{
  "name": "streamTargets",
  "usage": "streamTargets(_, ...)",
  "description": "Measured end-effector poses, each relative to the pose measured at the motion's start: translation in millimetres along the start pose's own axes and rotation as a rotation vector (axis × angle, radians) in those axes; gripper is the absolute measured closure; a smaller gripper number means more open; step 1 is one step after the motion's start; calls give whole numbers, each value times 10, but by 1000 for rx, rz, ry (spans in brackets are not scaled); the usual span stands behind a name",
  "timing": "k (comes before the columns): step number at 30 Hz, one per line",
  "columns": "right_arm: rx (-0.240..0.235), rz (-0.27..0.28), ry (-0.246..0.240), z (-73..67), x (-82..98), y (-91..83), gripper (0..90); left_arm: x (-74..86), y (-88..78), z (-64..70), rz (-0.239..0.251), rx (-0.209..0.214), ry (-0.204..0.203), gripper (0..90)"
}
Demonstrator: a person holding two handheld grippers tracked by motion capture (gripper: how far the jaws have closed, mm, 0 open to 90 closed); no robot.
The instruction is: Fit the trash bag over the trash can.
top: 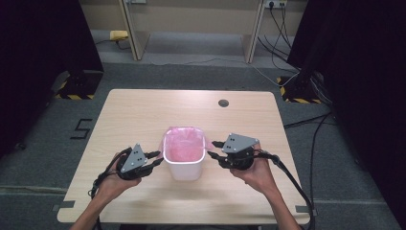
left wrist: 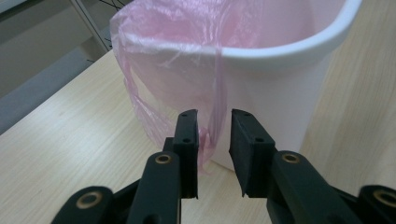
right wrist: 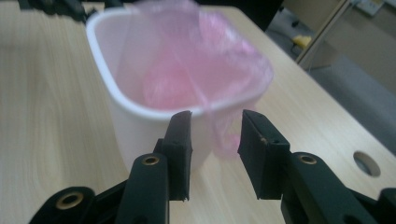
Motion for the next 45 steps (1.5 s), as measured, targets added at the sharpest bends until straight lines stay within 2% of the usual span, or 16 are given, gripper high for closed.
streamTargets(2, -9, 25, 14, -21, -83, 14, 606, -20, -16, 22, 14, -2, 4, 727)
streamTargets(5, -14, 25, -4, -68, -186, 86, 573, -36, -33, 51, 22, 1, -2, 714)
streamTargets(8, 0, -30, -9, -130, -260, 246, 478, -44, -44, 104, 31, 3, -15, 586)
streamTargets(10, -11, -63, -7, -155, -269, 327, 476, -51, -34, 131, 43, 1, -46, 475)
streamTargets(12, -9, -91, -28, -178, -271, 402, 527, -54, -2, 150, 40, 7, -75, 400)
streamTargets(14, 6, -100, -50, -189, -272, 443, 665, -54, 38, 153, 34, 6, -93, 348)
streamTargets(17, 11, -68, -57, -177, -276, 404, 829, -57, 74, 161, 28, 12, -90, 350)
streamTargets(19, 15, -49, -82, -199, -284, 321, 879, -61, 77, 183, 28, 24, -68, 466)
streamTargets(25, 1, -13, -119, -305, -299, 122, 899, -50, 63, 220, 27, 40, -57, 558)
streamTargets(29, -61, 3, -80, -339, -234, 118, 899, -34, 34, 232, 23, 37, -60, 523)
streamTargets(33, -68, 4, -65, -322, -167, 167, 895, -33, 8, 214, 41, 15, -77, 439)
streamTargets(37, -84, 19, -63, -372, -189, 220, 885, -94, 30, 219, 73, 6, -68, 415)
streamTargets(39, -89, 18, -52, -382, -195, 246, 868, -134, 66, 259, 72, 8, -37, 436)
streamTargets(42, -84, 5, -20, -379, -185, 249, 760, -158, 99, 295, 57, 2, -27, 435)
streamTargets(43, -76, -9, -11, -380, -184, 239, 677, -157, 102, 298, 54, 2, -26, 438)
streamTargets(45, -16, -19, -6, -369, -193, 180, 569, -148, 95, 288, 47, -6, -32, 438)
Point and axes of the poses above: each handheld gripper's, and its own axes: y roughly forward along the jaws, x roughly out of its underside, z roughly to its right, the point moved 1 cm from there along y, roughly forward along the jaws, and after that the axes turned 13 degrees about x, right-handed, at the moved point
